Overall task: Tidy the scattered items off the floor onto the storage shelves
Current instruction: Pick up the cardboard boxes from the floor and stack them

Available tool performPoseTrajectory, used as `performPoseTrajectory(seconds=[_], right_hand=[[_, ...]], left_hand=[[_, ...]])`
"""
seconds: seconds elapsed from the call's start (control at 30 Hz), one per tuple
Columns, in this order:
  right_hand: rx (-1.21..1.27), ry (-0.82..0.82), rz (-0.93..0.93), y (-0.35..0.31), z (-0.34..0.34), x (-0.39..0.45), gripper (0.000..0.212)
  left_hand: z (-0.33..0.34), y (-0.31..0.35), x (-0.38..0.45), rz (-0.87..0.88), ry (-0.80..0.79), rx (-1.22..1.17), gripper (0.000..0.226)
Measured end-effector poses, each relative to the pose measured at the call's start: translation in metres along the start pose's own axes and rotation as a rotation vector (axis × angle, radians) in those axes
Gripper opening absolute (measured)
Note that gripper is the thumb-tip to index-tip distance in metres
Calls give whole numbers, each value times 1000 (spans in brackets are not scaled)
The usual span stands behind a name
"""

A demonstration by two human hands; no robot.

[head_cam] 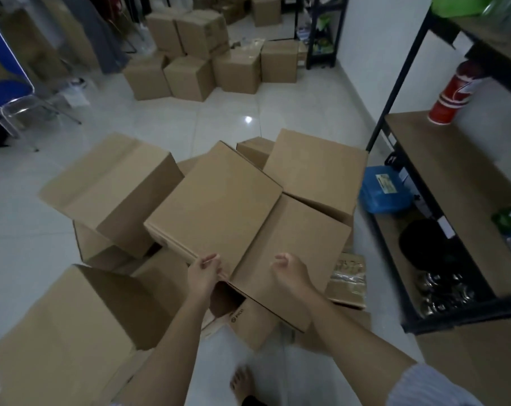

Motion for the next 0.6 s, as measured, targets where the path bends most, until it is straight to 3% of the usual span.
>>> performPoseTrajectory(seconds=[0.13,0.3,0.4,0.5,0.6], right_hand=[[13,-9,74,-20,50,22,45],[151,-96,281,-22,116,33,76],[272,-122,427,-18,143,36,87],[338,-134,528,-17,157,37,83],[409,-111,592,-13,170,44,72]], left_hand=[[-25,38,54,197,36,265,29],[-81,99,98,465,371,337,24],[-95,101,140,447,384,365,39],[-87,86,172,243,222,377,73],[-76,81,183,218,157,416,78]])
Point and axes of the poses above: each hand's wrist, its own x-axis towards the middle knuckle, its own z-axis out of the palm, y = z × x, the point moved 8 cm from there along x, towards the middle knuckle, and after that the axes turned 6 degrees about y, right-handed, at the moved point
